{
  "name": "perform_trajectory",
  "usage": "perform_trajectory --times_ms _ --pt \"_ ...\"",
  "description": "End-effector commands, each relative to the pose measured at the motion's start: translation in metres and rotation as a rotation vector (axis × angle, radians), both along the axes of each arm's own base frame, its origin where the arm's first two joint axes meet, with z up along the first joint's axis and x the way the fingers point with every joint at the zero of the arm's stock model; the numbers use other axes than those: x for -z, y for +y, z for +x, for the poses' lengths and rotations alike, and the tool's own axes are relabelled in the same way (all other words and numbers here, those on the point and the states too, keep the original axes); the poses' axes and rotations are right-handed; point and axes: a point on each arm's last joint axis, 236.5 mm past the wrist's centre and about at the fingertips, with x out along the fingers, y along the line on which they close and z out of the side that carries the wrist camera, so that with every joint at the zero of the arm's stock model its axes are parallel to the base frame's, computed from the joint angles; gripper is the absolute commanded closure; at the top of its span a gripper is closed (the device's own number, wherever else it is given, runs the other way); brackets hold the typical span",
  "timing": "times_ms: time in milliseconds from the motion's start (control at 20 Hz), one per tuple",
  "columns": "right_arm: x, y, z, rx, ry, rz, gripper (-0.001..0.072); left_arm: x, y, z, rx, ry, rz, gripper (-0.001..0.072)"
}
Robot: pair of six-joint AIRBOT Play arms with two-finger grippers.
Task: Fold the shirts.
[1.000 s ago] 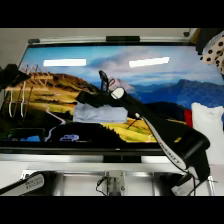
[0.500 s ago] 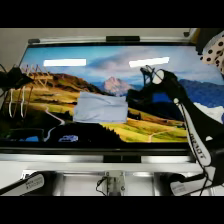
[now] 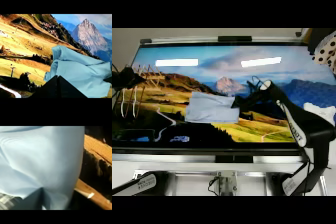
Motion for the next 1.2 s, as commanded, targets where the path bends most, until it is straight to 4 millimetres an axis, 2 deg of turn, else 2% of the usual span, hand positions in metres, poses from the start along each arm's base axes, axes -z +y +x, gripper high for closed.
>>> perform_trajectory --times_ms 0,50,100,200,250,350,400,500,600,700,800,950,1150 --pt "0.008 0.021 -0.004 -0.021 0.007 0.056 0.0580 -0.001 -0.002 0.000 -0.001 -0.002 -0.009 0.0670" --pt "0.000 0.027 -0.002 -0.041 -0.023 0.093 0.0641 -0.001 -0.002 0.000 -0.001 -0.002 -0.009 0.0671" --pt "-0.020 0.032 0.005 -0.071 -0.083 0.157 0.0645 -0.001 -0.002 0.000 -0.001 -0.003 -0.009 0.0671" --pt "-0.078 0.026 0.030 -0.069 -0.217 0.241 0.0646 -0.002 -0.002 0.000 0.000 -0.003 -0.012 0.0670" --pt "-0.113 0.011 0.045 -0.049 -0.295 0.253 0.0646 -0.002 -0.002 0.001 0.000 -0.003 -0.012 0.0670" --pt "-0.177 -0.034 0.065 0.022 -0.413 0.247 0.0646 -0.002 -0.002 0.001 0.000 -0.004 -0.012 0.0670" --pt "-0.210 -0.062 0.069 0.076 -0.456 0.248 0.0646 -0.002 -0.002 0.001 0.001 -0.004 -0.012 0.0670" --pt "-0.260 -0.119 0.063 0.167 -0.521 0.230 0.0646 -0.002 -0.002 0.001 0.002 -0.005 -0.010 0.0670" --pt "-0.296 -0.174 0.049 0.267 -0.569 0.197 0.0646 -0.002 -0.002 0.001 0.003 -0.005 -0.010 0.0670" --pt "-0.315 -0.229 0.034 0.377 -0.603 0.111 0.0646 -0.002 -0.003 0.001 0.003 -0.006 -0.013 0.0670" --pt "-0.320 -0.285 0.016 0.480 -0.623 -0.004 0.0646 -0.002 -0.003 0.001 0.003 -0.006 -0.014 0.0670" --pt "-0.311 -0.366 -0.010 0.633 -0.596 -0.164 0.0646 -0.002 -0.003 0.000 0.005 -0.003 -0.015 0.0670" --pt "-0.289 -0.457 -0.047 0.797 -0.533 -0.393 0.0646 0.001 -0.007 -0.006 0.024 0.020 -0.019 0.0670"
